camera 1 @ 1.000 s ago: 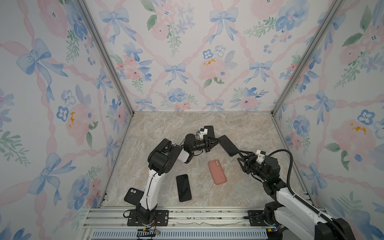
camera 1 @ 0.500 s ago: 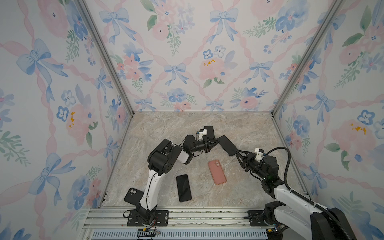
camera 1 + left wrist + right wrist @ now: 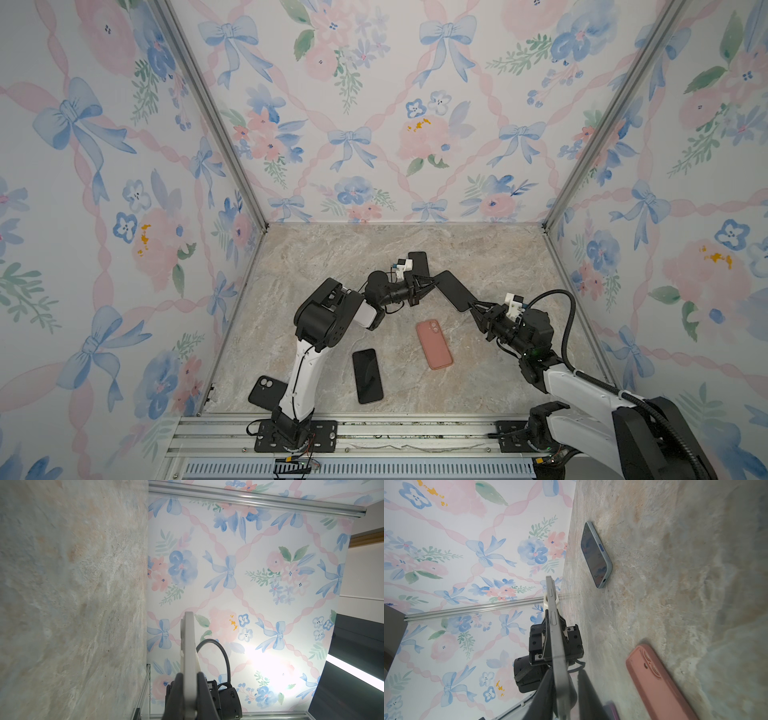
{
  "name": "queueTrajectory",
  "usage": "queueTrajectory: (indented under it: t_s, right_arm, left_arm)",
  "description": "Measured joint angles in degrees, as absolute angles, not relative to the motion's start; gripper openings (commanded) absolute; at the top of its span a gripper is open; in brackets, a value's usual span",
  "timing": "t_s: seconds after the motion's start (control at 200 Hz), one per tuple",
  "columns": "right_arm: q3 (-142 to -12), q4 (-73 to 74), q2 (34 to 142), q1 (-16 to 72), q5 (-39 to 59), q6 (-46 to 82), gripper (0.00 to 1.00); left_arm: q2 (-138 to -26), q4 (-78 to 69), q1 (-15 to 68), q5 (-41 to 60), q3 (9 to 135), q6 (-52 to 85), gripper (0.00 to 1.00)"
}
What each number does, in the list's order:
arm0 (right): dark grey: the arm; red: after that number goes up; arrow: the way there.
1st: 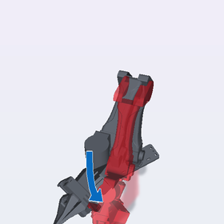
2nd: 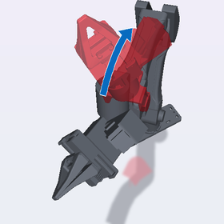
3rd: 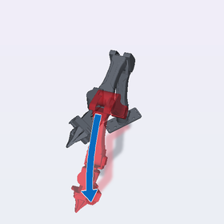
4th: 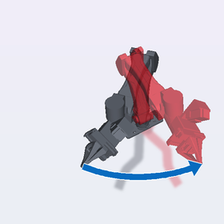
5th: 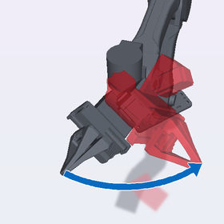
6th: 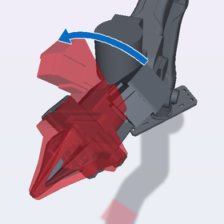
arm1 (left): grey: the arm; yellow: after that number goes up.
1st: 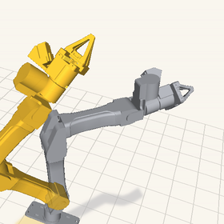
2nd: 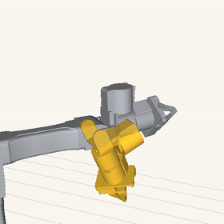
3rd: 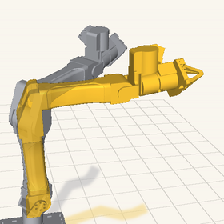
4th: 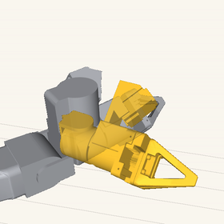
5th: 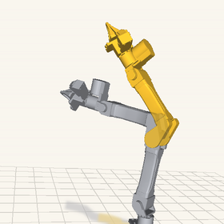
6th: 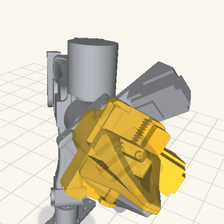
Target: Put the phone into the phone case
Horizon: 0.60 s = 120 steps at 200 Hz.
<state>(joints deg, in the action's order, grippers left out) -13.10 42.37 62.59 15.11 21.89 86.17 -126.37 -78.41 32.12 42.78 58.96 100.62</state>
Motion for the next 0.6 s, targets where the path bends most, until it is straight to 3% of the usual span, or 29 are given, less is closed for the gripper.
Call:
queueTrajectory:
  t_s: [0.255, 0.6]
  right_arm:
    - [-13.3, 43.1, 62.0, 15.4, 21.9, 85.8, 0.09]
    - [-15.6, 36.0, 58.5, 15.5, 22.3, 83.5, 0.00]
  left_arm:
    - [-126.2, -78.8, 32.1, 42.6, 58.7, 101.8, 0.09]
    - [-123.3, -79.6, 31.7, 42.9, 55.2, 100.2, 0.27]
